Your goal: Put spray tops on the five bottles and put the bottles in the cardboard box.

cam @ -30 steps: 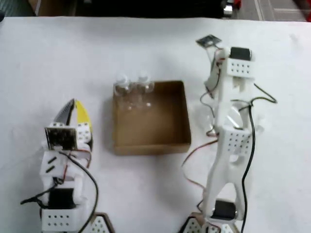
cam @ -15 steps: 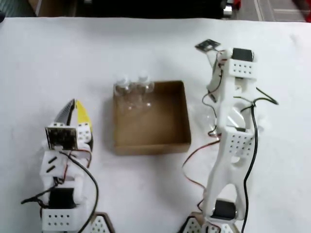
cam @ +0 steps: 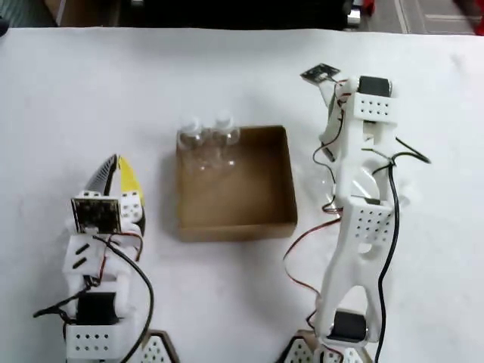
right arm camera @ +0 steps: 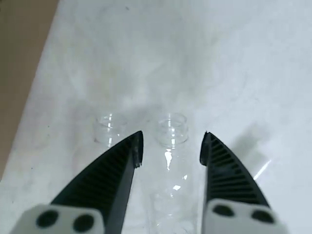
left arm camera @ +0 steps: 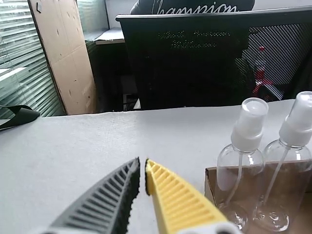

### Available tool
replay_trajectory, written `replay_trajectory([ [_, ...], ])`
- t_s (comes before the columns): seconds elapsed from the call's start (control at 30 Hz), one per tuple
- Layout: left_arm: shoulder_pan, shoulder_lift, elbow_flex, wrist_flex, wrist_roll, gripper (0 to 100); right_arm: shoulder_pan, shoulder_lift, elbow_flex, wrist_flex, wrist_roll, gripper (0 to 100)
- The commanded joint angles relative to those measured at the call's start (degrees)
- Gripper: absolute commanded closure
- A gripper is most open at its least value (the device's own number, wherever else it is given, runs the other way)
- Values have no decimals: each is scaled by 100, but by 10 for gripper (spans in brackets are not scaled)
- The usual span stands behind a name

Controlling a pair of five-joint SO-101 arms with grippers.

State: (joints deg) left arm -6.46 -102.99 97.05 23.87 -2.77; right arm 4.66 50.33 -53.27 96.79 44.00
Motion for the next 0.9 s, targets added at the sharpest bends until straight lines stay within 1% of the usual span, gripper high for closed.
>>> replay_trajectory([
  [0.0,75,-22,0,9,-70,976,-75,-101,-26,57,53,826],
  [0.4,75,-22,0,9,-70,976,-66,242,-79,48,53,828],
  [0.67,75,-22,0,9,-70,976,-57,136,-176,-40,35,962],
  [0.73,75,-22,0,9,-70,976,-31,110,-211,-66,-114,980],
  [0.87,75,-22,0,9,-70,976,13,-84,-589,84,-334,982],
])
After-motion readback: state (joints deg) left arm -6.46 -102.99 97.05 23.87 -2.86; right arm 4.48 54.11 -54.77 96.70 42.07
